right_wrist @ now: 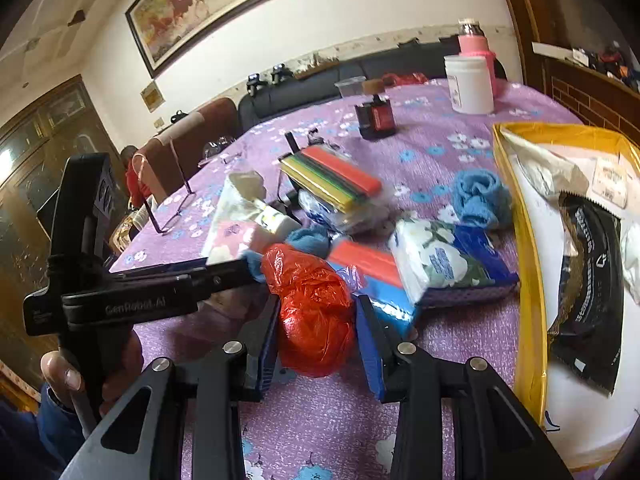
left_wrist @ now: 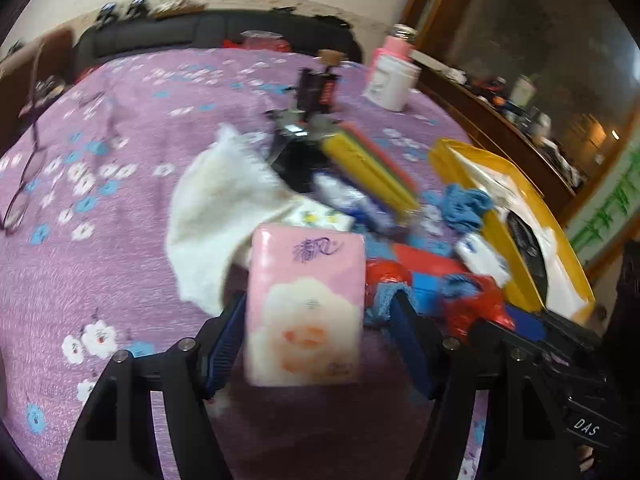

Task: Organize soft objects
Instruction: 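Carry pink tissue pack with left gripper while right gripper lifts red bag toward tray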

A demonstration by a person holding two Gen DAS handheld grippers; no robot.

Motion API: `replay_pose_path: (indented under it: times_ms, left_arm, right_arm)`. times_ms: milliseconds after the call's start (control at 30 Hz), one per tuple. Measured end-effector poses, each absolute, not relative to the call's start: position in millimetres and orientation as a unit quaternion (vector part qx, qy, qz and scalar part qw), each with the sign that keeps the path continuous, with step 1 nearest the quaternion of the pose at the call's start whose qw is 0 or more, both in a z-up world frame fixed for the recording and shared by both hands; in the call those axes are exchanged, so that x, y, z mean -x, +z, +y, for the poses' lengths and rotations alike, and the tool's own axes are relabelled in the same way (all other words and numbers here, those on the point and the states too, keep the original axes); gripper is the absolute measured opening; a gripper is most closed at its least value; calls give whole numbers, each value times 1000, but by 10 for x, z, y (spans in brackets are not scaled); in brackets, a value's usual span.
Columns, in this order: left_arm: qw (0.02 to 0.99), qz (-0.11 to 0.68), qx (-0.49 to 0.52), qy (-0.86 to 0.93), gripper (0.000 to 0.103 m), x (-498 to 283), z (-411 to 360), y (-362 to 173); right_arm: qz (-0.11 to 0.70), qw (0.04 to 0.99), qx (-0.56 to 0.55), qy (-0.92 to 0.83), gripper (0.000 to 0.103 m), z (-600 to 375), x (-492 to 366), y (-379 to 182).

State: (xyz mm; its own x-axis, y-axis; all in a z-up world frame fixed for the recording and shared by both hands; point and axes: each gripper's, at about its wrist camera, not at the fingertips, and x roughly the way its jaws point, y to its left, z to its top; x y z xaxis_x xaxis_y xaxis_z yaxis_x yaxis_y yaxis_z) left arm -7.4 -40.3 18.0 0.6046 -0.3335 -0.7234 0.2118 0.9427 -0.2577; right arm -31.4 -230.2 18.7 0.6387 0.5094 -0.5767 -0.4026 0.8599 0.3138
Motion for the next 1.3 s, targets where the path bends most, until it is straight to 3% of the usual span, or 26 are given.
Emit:
replay_pose_path:
  times_ms: [133,233,633,867,900,967,1300]
  left_arm:
    - [886,417,36,-201,73,144,-601,204]
    - [888,416,63,-186,80,107,-485,204]
    - [886,422,123,-147,80,34,-179,187]
    - [885,447,49,-121,80,-3,-436,81]
    - [885,447,47,-119,75,-2,-434,79]
    - [885,448,51,-120,50,2,-409,68]
    - [915,373,72,-134,50,228,-352,363]
  right_arm:
    - [320,908,-89,257,40,-2346,382,231]
    - [321,905,-114,256,40,-2431,365,228]
    - [324,902,-129,255,40,-2485,323,227]
    - [322,904,-127,251,40,-2490,341,228]
    - [321,905,-125,250,40,-2485,348,231]
    - [320,906,-119,248,40,-2466,353,234]
    - [297,916,-123,242,40,-2516,441,277]
